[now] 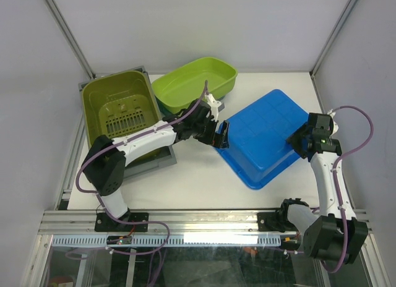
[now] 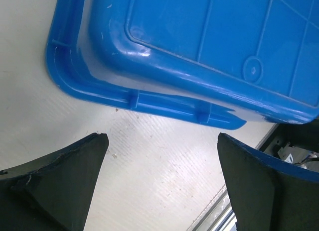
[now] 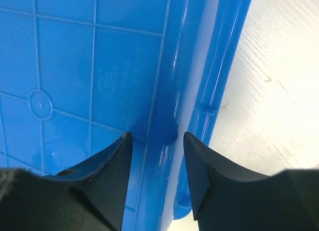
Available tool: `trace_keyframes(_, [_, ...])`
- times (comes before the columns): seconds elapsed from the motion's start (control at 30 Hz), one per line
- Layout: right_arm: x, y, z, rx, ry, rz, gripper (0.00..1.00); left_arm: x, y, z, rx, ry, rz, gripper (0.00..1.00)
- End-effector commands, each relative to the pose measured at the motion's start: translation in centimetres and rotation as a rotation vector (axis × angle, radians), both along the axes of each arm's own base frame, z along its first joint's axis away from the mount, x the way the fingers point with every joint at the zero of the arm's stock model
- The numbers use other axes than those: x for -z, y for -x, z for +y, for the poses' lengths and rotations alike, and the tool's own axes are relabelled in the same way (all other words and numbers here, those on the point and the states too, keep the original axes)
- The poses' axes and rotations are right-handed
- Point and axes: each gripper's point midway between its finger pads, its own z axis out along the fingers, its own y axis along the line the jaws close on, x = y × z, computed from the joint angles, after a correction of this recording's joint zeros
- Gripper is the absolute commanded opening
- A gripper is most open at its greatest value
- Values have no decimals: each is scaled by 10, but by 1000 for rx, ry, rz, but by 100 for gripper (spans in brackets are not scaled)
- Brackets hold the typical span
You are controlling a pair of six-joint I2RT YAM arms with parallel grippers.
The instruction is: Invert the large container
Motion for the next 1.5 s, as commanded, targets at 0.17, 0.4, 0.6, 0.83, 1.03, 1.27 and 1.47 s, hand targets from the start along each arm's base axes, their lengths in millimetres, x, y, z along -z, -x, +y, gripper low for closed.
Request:
trace_keyframes(0.17, [12,4,-44,115,154,85,49,-54,13,-7,67,154,-88,99])
trace_keyframes(0.4, [-20,-33,-48,108,151,-21,50,-68,21,0,63,183,-104,99])
trace_keyframes(0.6, [-67,-22,-37,60,141,-128,65,-79,4,4,21,191,-128,99])
trace_keyframes(0.83, [-62,11,-5,-6,34,-180,72,-83,-26,-17,39,190,-154,99])
trace_keyframes(1.03, [-56,15,11,-60,-29,-206,76,-74,-45,-30,31,159,-154,99])
trace_keyframes(1.27, [-56,2,19,-76,-76,-285,86,-65,-43,-9,-8,100,-188,99])
trace_keyframes(1.47, [-47,-2,9,-35,-34,-311,89,-71,-41,2,-10,90,-216,99])
